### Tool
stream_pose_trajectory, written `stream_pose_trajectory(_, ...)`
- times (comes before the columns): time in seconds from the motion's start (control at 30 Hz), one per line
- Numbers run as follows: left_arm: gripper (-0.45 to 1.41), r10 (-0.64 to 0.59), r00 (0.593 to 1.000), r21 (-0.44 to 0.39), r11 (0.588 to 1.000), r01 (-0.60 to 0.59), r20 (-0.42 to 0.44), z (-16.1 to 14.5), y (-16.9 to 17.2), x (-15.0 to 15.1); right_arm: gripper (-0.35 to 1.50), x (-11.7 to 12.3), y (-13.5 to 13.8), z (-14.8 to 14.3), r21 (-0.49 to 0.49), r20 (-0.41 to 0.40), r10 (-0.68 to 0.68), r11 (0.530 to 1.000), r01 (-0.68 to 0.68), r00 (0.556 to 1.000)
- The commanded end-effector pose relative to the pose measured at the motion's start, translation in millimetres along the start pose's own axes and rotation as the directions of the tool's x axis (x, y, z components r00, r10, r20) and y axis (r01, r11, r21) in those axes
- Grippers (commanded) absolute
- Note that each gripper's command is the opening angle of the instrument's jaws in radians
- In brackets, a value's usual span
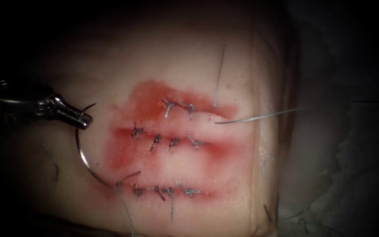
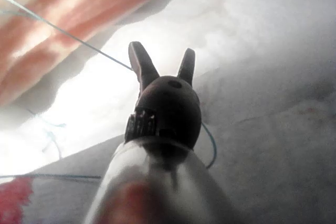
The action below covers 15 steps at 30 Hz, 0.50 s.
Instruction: Wound Closure
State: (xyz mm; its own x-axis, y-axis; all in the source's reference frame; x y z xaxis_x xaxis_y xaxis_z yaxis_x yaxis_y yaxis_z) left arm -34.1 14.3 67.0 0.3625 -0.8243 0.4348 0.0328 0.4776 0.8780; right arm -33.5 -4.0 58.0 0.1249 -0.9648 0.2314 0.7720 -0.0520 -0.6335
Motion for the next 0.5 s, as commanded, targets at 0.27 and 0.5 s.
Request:
stream_pose_trajectory(0.27,-0.45,0.071,0.996,-0.05,0.996,-0.074,-0.059,0.7,0.9,-0.5,1.43,2.2,13.2,1.5,-0.514,0.04,0.097,0.855,-0.063,0.994)
stream_pose_trajectory(0.5,-0.45,-0.019,0.999,-0.09,0.996,0.016,-0.033,1.9,1.7,-1.1,1.45,2.7,20.2,4.0,-0.624,0.056,0.126,0.779,-0.064,0.99)
